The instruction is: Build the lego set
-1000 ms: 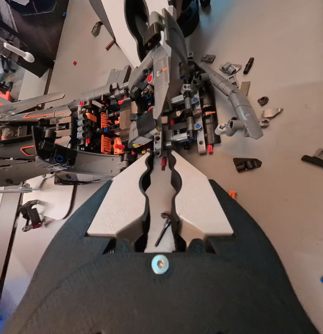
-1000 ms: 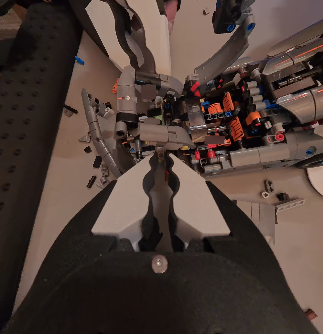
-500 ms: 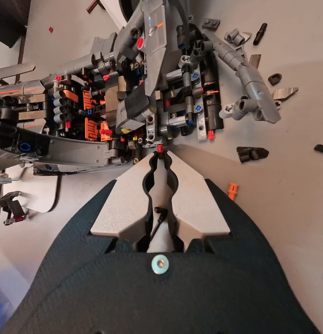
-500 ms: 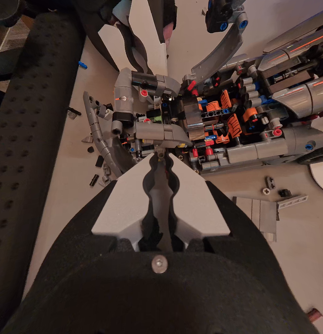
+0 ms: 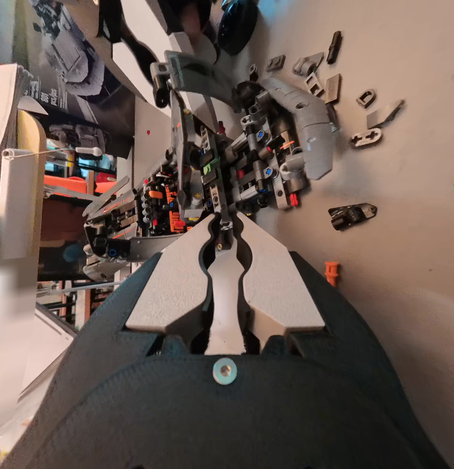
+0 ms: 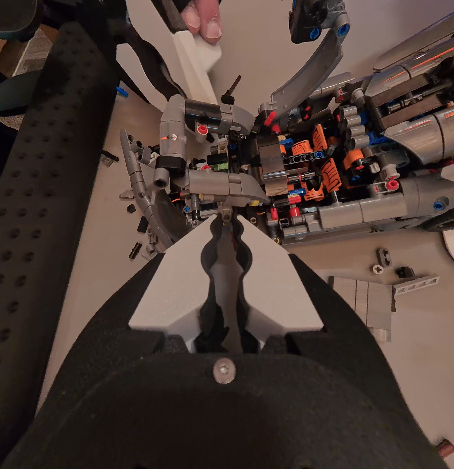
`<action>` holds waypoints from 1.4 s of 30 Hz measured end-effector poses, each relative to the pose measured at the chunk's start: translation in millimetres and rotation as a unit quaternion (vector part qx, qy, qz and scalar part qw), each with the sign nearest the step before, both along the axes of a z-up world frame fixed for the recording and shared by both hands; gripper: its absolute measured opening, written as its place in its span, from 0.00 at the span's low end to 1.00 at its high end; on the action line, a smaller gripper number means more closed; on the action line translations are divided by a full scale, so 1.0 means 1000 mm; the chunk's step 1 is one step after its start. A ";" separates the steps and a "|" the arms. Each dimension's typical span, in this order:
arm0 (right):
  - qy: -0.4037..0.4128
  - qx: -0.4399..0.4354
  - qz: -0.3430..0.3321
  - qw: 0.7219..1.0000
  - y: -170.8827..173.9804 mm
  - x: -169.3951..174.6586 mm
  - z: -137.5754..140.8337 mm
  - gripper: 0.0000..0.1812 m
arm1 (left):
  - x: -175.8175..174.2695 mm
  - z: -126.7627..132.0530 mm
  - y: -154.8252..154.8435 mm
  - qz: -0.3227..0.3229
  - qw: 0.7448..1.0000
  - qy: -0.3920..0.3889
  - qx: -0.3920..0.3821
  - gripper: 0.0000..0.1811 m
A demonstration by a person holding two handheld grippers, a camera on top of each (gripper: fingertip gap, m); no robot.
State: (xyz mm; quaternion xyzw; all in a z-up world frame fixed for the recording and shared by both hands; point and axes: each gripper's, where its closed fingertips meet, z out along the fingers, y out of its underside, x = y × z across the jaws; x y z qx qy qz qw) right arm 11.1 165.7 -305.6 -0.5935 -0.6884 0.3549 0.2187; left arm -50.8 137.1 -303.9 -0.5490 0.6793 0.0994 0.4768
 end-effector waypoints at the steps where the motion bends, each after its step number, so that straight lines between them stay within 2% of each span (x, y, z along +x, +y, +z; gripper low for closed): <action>1: 0.000 0.001 0.000 1.000 0.000 0.000 0.000 0.03 | -0.001 -0.002 0.002 0.008 1.000 0.002 -0.004 0.06; 6: -0.002 -0.001 0.001 1.000 0.000 0.000 0.000 0.03 | -0.002 -0.004 0.004 0.012 1.000 0.000 -0.011 0.08; 8: -0.002 -0.003 0.002 1.000 0.001 0.000 0.000 0.03 | -0.001 -0.002 0.004 0.008 1.000 0.000 0.002 0.04; 15: 0.001 -0.016 0.001 1.000 0.002 0.000 0.000 0.03 | 0.000 -0.003 0.007 0.011 1.000 0.002 0.024 0.07; 24: 0.001 -0.035 -0.001 0.999 0.002 0.002 -0.002 0.03 | 0.004 -0.002 0.004 -0.006 0.999 0.002 0.044 0.04; 32: 0.004 -0.019 -0.003 1.000 0.002 0.005 0.004 0.06 | 0.008 -0.004 0.002 -0.010 0.998 0.013 0.057 0.05; 34: 0.007 -0.012 -0.003 1.000 0.001 0.006 0.006 0.03 | 0.008 -0.004 0.002 -0.010 0.998 0.014 0.058 0.05; 42: 0.001 0.002 -0.014 1.000 0.006 0.005 0.004 0.02 | 0.010 -0.006 0.001 -0.013 0.998 0.020 0.061 0.07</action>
